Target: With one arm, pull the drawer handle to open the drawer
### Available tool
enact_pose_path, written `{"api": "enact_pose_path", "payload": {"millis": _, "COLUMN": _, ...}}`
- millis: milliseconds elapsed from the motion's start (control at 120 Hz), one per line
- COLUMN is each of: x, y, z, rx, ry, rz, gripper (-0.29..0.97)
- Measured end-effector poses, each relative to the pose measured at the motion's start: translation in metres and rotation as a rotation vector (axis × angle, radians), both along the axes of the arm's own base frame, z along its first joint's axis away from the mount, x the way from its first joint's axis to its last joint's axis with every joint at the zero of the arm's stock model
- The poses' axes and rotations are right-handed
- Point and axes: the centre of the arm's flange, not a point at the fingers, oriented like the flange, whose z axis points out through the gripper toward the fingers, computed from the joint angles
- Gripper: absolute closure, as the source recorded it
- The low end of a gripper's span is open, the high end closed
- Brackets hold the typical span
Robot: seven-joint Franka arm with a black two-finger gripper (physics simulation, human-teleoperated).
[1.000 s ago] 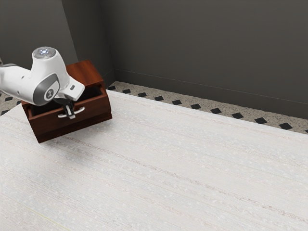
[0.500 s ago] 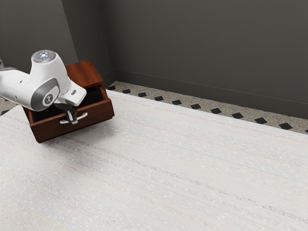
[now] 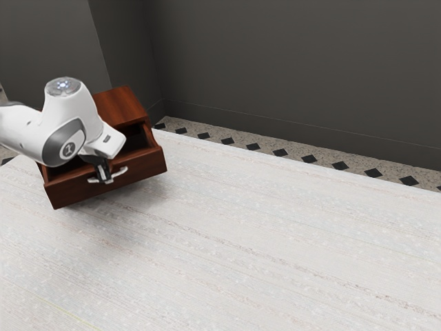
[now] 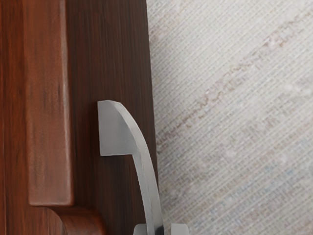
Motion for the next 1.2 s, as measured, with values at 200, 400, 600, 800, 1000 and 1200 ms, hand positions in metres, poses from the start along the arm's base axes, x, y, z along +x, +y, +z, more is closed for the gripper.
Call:
{"api": "enact_pose_path", "payload": {"millis": 200, "x": -0.004, "y": -0.007, "z": -0.001, "rx": -0.002, "ry": 0.002, "rz": -0.002, "gripper": 0.79}}
{"api": "enact_pose_path", "payload": {"millis": 400, "x": -0.006, "y": -0.009, "z": -0.001, "rx": -0.004, "ry": 0.003, "rz": 0.003, "gripper": 0.79}}
{"api": "enact_pose_path", "payload": {"millis": 600, "x": -0.006, "y": -0.01, "z": 0.0, "rx": -0.006, "ry": 0.001, "rz": 0.009, "gripper": 0.78}}
{"api": "enact_pose_path", "payload": {"millis": 800, "x": -0.008, "y": -0.015, "z": 0.011, "rx": -0.001, "ry": -0.006, "rz": 0.003, "gripper": 0.75}}
{"api": "enact_pose_path", "payload": {"millis": 1000, "x": -0.015, "y": -0.022, "z": 0.037, "rx": 0.011, "ry": -0.016, "rz": -0.005, "gripper": 0.55}}
{"api": "enact_pose_path", "payload": {"millis": 1200, "x": 0.004, "y": -0.011, "z": 0.081, "rx": -0.046, "ry": -0.024, "rz": 0.064, "gripper": 0.22}}
